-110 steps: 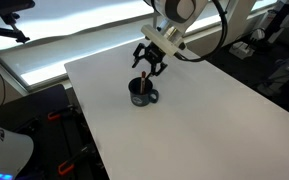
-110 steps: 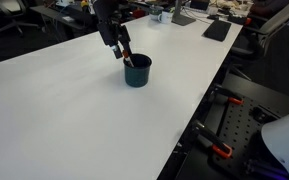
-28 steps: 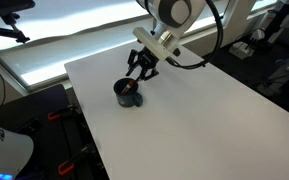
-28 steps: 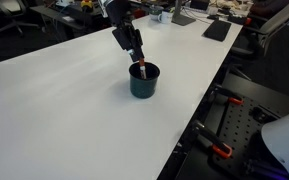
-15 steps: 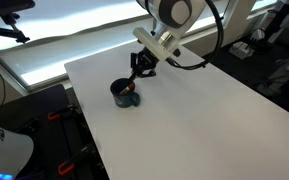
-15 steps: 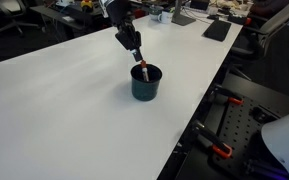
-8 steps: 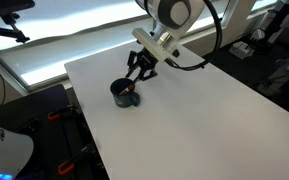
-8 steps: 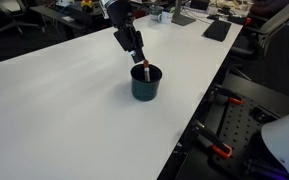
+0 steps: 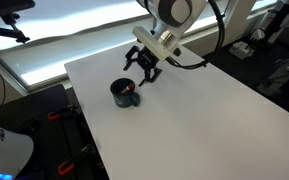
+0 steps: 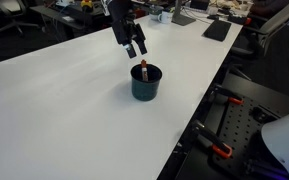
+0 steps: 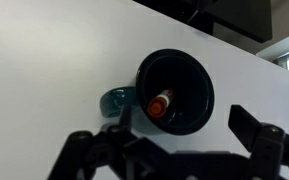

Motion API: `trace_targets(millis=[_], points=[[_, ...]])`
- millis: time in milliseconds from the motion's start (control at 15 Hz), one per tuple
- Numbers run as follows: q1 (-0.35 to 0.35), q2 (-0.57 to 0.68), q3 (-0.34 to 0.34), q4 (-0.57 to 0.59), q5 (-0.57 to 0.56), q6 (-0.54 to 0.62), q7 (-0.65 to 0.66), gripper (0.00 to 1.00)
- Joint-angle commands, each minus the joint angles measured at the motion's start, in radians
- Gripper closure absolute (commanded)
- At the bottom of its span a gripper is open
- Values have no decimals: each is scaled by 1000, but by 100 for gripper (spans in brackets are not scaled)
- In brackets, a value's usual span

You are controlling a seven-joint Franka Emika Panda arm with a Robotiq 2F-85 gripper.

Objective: Move the marker to the table

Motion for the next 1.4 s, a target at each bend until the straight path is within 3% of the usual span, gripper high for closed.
trace_targets(millis=[0,1067,1200,1267,1333], points=[[3,-48,-3,-48,2,24,12,0],[-4,-26,8,-87,35,43,-7,0],[-5,-26,8,-90,37,45,-9,12],[-5,-26,8,-90,38,46,-9,22],[-5,-26,8,-91,37,47,-9,17]])
